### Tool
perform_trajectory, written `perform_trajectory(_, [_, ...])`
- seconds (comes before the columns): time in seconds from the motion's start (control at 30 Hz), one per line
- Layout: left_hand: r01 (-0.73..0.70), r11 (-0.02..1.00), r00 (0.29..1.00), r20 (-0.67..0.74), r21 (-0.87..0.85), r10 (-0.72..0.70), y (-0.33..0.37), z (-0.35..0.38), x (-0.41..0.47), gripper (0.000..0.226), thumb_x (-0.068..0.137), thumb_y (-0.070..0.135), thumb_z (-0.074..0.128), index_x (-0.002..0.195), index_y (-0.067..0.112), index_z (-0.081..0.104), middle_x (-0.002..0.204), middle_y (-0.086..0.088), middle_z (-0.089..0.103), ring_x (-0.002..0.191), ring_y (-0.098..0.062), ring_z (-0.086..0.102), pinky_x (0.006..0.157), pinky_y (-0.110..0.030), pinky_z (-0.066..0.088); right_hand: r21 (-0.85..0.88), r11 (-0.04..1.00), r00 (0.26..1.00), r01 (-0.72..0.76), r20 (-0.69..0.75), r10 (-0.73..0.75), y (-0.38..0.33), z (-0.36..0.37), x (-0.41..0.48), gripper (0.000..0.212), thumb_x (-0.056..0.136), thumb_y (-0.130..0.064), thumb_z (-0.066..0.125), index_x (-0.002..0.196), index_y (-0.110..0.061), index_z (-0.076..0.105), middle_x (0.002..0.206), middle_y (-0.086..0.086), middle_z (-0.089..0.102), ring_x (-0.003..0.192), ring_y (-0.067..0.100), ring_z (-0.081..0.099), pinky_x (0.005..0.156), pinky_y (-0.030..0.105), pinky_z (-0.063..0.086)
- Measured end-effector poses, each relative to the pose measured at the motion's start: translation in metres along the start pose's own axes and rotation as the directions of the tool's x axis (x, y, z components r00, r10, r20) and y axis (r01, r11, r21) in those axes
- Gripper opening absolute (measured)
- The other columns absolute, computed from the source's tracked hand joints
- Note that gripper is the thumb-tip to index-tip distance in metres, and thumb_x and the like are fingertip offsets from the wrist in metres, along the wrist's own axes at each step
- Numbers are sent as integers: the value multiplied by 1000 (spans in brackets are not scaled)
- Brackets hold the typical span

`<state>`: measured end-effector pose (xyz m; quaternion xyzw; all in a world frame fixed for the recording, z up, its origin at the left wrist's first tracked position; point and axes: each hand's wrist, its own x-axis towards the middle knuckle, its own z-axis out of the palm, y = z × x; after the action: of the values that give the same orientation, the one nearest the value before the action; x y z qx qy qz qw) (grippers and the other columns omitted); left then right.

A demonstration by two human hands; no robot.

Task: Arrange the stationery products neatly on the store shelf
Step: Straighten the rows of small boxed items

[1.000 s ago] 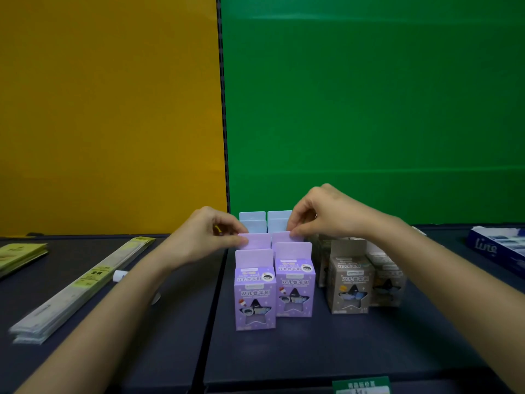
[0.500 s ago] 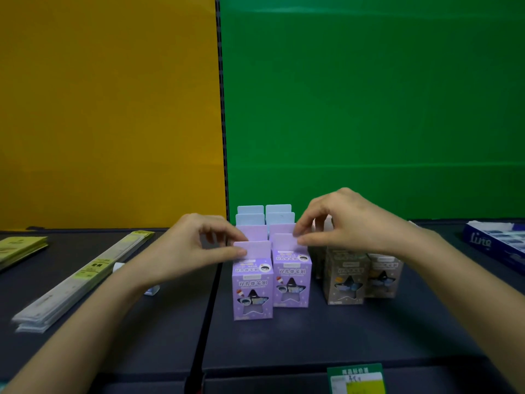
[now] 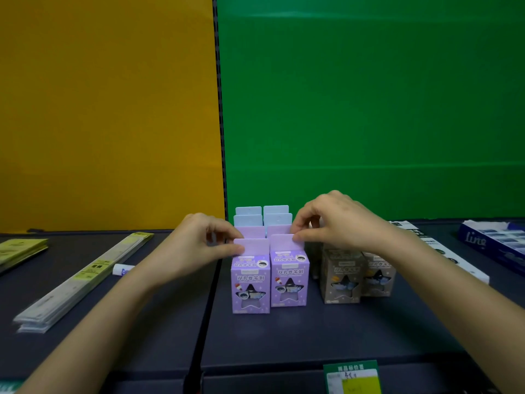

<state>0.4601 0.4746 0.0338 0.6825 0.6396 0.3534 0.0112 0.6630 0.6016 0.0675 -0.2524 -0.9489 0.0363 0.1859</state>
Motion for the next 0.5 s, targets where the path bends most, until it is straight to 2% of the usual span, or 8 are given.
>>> perform_trajectory(0.1, [6, 1000, 1000, -14, 7, -6, 1, 1, 1, 13, 72, 28, 72, 83, 21, 73, 74, 7, 66, 74, -8, 52, 58, -21, 39, 9, 1000, 1000, 2, 4, -2, 1, -1, 0, 11, 78, -36, 69, 85, -29, 72, 62, -21, 53, 60, -5, 47, 57, 20, 38])
perform_trajectory(0.23, [0, 1000, 1000, -20, 19, 0, 2, 4, 3, 11, 73, 25, 72, 83, 20, 73, 77, 4, 69, 77, -12, 54, 59, -24, 40, 34, 999, 1000, 23, 7, -23, 2, 0, 2, 10, 78, -32, 70, 85, -25, 73, 67, -16, 59, 60, -5, 48, 59, 21, 39])
perform_trajectory(0.37, [-1, 1000, 999, -45, 22, 2, -1, 6, 3, 12, 73, 26, 73, 81, 18, 72, 76, 2, 69, 73, -13, 54, 57, -18, 39, 71, 997, 1000, 20, 7, -21, 3, 1, 1, 9, 77, -29, 71, 84, -23, 74, 74, -10, 68, 61, -4, 51, 60, 13, 39])
perform_trajectory(0.5, [-15, 998, 998, -55, 60, 18, 1, 6, 1, 18, 73, 28, 72, 88, 18, 71, 78, 8, 66, 78, -9, 54, 58, -12, 40, 90, 996, 1000, -7, -24, 10, 0, 1, -4, 14, 77, -32, 71, 89, -25, 74, 75, -13, 67, 65, -4, 53, 61, 13, 38])
